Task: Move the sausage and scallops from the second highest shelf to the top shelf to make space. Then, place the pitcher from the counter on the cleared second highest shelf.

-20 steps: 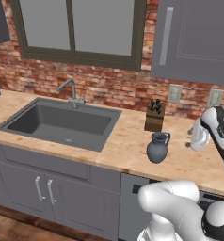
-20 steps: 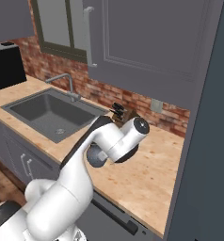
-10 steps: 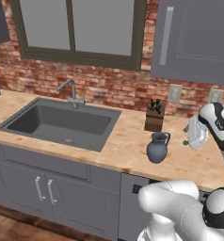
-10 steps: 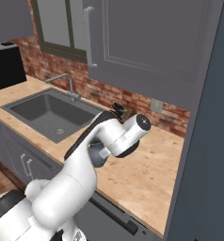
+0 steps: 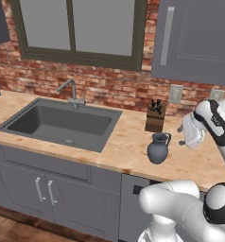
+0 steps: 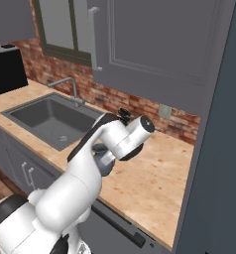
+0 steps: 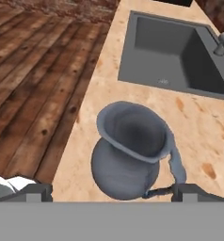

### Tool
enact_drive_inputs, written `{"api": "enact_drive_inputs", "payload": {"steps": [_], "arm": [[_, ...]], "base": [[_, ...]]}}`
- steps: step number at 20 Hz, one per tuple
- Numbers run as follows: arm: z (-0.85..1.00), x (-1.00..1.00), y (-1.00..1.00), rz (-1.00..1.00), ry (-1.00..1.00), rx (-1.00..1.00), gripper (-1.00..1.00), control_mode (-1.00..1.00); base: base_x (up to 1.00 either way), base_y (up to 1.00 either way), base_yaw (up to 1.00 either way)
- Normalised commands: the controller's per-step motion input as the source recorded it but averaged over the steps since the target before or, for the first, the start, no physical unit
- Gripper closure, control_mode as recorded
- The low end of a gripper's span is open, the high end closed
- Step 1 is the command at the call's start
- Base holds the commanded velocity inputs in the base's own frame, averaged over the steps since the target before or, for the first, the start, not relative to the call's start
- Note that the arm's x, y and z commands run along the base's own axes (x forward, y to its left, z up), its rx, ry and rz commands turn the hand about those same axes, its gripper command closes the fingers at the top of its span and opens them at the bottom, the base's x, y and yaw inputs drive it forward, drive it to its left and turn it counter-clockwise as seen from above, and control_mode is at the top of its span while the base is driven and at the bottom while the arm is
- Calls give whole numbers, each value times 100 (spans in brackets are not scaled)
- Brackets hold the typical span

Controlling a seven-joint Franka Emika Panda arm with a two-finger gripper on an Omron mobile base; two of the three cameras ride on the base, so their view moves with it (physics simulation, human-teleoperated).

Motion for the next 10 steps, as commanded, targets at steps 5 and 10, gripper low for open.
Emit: {"api": "enact_drive_inputs", "payload": {"steps": [5,10], "arm": [[0,8,9,10,-3,0,-100,-100],[0,12,0,8,-6,0,-100,-100]], "base": [[0,0,0],[0,0,0]]}}
